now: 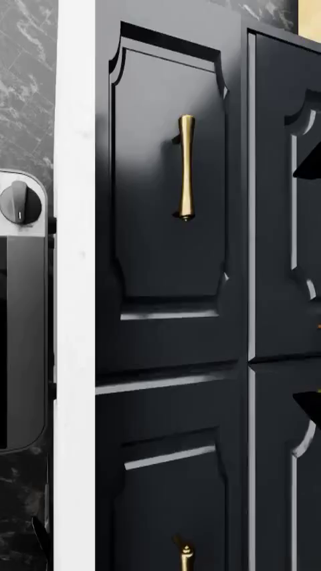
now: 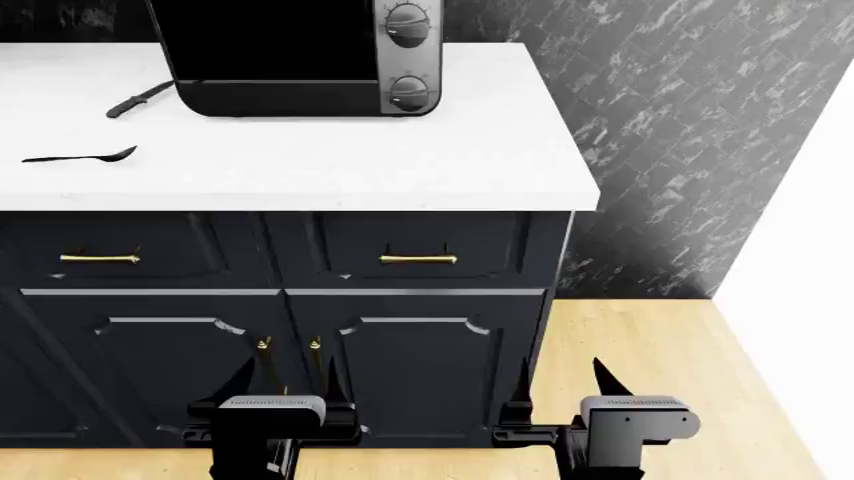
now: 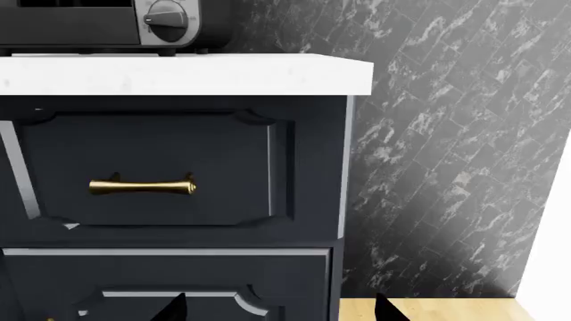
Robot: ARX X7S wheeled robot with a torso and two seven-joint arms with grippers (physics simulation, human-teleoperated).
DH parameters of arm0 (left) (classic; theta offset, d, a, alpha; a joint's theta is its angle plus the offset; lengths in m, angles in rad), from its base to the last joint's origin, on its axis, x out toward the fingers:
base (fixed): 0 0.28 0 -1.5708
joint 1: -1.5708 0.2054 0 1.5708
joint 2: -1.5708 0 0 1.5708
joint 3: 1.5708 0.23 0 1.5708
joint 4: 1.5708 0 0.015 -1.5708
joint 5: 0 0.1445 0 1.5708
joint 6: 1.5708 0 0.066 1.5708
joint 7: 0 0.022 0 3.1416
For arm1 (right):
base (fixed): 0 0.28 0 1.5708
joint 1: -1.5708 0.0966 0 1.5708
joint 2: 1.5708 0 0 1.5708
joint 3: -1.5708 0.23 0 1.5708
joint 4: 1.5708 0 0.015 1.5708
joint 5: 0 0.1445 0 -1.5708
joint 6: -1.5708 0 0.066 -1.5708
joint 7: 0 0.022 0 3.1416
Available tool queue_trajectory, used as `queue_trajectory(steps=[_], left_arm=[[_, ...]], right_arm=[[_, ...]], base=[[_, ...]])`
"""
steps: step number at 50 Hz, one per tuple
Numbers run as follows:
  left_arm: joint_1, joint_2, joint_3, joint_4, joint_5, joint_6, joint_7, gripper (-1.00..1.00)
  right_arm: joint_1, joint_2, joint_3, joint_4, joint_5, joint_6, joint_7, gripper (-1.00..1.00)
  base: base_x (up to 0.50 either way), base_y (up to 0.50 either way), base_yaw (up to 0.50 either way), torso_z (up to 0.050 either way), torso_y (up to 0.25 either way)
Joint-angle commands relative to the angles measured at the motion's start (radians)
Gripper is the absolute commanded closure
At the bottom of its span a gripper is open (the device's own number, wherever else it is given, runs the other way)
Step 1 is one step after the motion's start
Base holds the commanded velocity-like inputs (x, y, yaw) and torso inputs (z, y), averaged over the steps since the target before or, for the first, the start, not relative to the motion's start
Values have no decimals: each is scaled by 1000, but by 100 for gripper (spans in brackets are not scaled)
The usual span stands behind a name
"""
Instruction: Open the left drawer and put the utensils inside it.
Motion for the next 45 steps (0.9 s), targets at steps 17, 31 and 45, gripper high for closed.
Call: queue_trajectory(steps=[17,31,45], left_arm=[[-15,-63,61,-42,-29,18,-58,-100],[-29,-78,86,-65,-30,19,-89,-100],[-36,-90,109,-59,-41,11,-109,-100]], right_arm=[[-2,47,-38,14,62,22,108,-100],[13,64,-65,53,88,12,134,-100],[20,79,-81,77,117,1,139,-100]], base=[[0,294,0,44,0],[0,500,0,50,0],[0,500,0,50,0]])
